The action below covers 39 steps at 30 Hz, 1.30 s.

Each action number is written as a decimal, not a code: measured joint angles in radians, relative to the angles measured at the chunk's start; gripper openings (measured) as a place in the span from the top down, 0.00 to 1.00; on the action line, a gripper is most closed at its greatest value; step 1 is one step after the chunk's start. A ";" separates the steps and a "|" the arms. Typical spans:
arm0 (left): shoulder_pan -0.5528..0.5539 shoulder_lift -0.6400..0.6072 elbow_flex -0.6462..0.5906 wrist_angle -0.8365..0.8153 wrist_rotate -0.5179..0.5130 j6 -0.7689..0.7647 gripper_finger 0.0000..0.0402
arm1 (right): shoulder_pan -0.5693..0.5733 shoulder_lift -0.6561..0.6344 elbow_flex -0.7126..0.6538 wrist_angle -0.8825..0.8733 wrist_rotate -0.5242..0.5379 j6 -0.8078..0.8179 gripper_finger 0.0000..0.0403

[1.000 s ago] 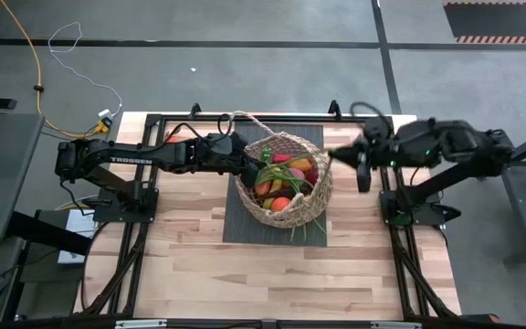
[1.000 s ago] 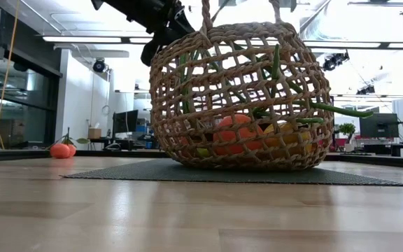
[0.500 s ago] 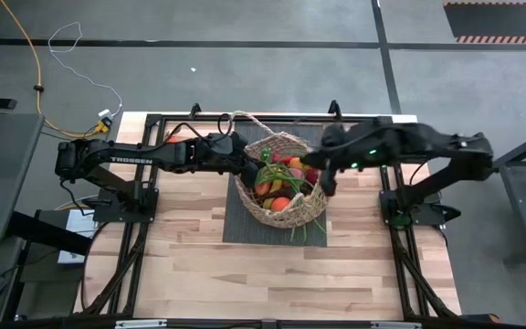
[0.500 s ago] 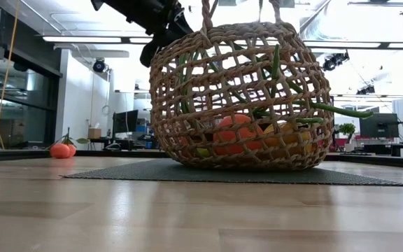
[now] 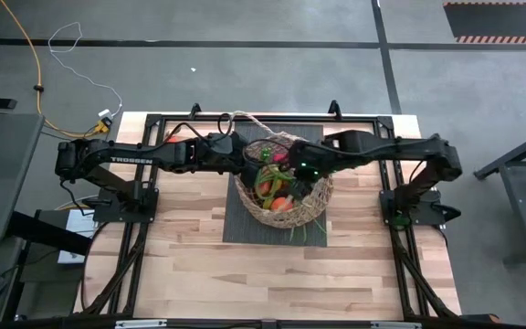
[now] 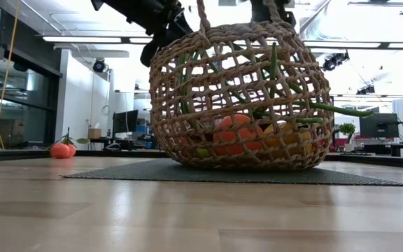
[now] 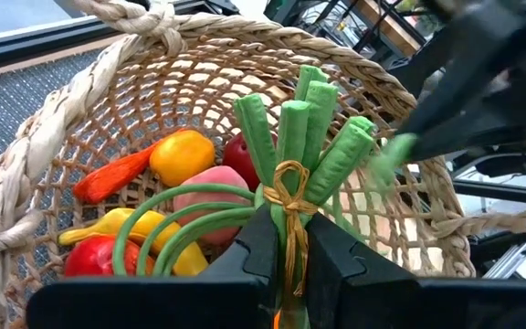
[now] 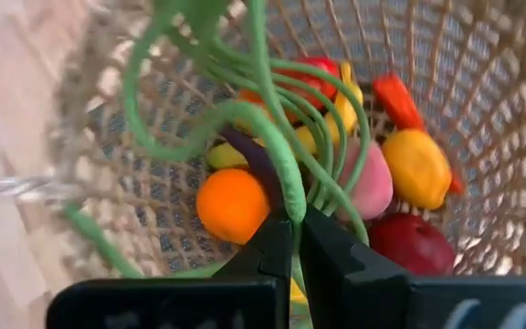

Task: Build produce basket
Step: Put the string beans into the woven basket

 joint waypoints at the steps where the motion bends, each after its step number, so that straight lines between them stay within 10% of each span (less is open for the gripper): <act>1: 0.000 0.000 0.000 0.000 -0.001 0.008 0.96 | -0.008 0.013 0.000 -0.001 -0.005 0.013 0.99; 11: 0.000 0.000 0.000 -0.003 -0.015 0.011 0.96 | -0.055 0.067 0.000 0.003 -0.053 0.093 0.97; 19: 0.004 0.000 0.000 -0.003 -0.011 0.010 0.96 | -0.059 0.060 0.038 -0.033 -0.060 0.083 0.68; 27: 0.004 0.000 0.000 -0.003 -0.011 0.010 0.96 | -0.040 0.059 0.248 -0.133 -0.049 -0.009 0.42; 39: 0.004 0.000 0.000 0.004 0.027 0.025 0.96 | 0.076 0.057 0.604 -0.360 0.099 -0.012 0.40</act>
